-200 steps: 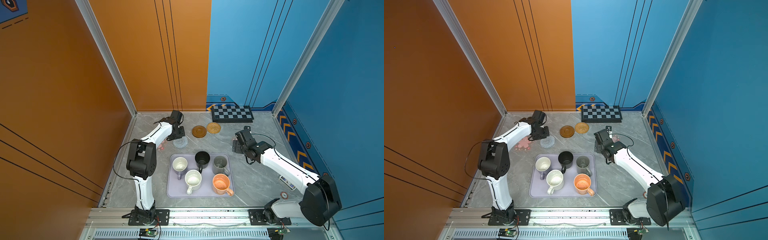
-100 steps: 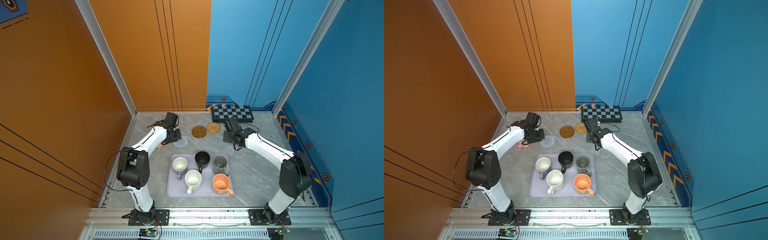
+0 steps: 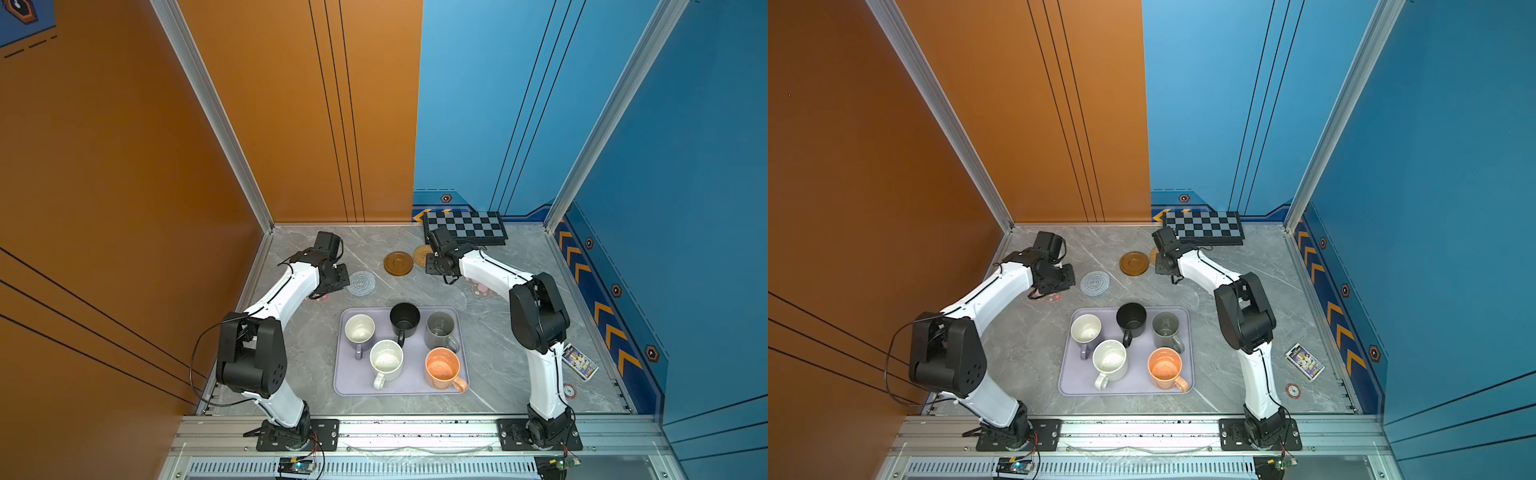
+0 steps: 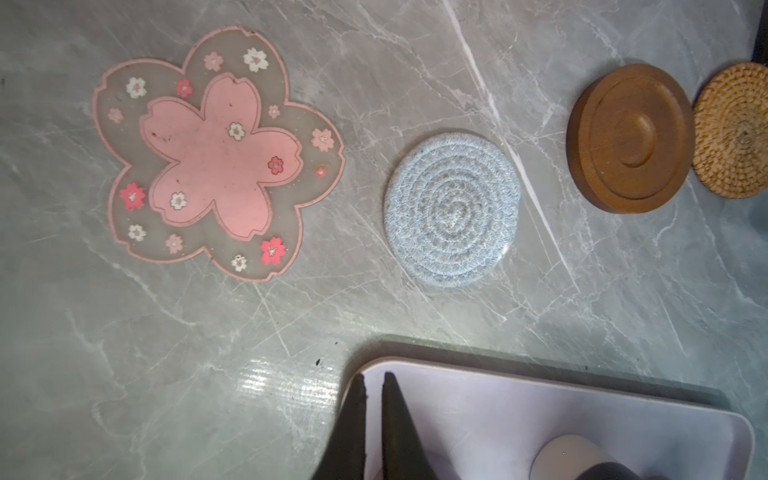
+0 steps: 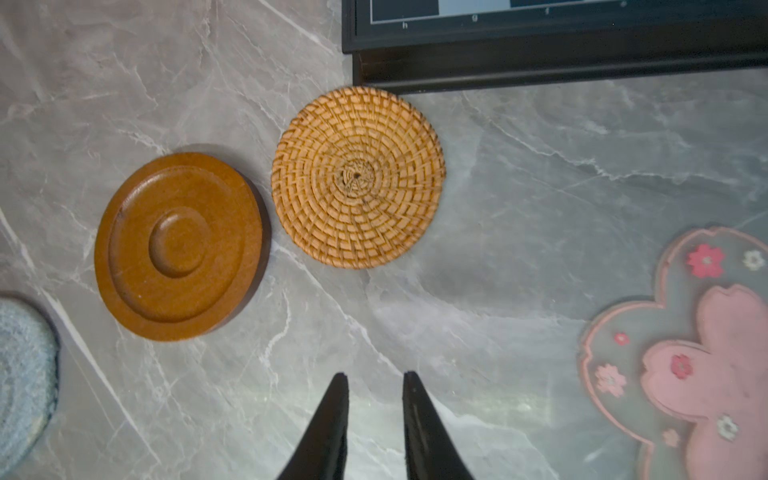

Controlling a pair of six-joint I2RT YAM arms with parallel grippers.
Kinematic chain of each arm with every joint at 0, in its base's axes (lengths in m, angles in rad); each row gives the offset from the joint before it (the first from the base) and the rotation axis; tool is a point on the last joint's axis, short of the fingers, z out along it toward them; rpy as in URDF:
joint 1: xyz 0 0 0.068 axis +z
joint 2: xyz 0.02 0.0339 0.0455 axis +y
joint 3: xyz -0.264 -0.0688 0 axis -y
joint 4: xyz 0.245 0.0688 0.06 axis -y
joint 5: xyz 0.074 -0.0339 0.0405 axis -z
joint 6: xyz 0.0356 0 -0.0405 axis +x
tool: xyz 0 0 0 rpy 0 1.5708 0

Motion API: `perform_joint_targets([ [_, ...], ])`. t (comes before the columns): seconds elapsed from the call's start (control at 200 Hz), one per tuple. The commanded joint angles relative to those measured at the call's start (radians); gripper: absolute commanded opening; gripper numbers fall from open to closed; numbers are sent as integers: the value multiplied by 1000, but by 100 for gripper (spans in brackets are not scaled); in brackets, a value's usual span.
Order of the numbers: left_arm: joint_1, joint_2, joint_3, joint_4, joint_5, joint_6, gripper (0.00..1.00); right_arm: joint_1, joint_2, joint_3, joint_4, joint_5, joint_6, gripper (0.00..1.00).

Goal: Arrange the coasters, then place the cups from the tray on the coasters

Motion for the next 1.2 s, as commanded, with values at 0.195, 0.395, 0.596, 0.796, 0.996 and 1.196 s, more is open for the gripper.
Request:
perform_joint_targets([
  [0.195,31,-46,-35,-5,-2,19,13,-21,122,122,97,-33,1,18],
  [0.395,32,-32,-38,3,7,22,13,-41,157,129,188,-22,3,19],
  [0.596,36,-34,-63,13,9,22,13,-58,196,146,249,-46,23,19],
  [0.796,35,-46,-60,14,19,12,13,-60,255,201,248,-64,33,19],
  [0.996,35,-68,-76,14,8,11,13,-62,294,234,233,-70,49,19],
  [1.196,36,-64,-78,14,13,0,13,-67,299,232,181,-47,92,19],
])
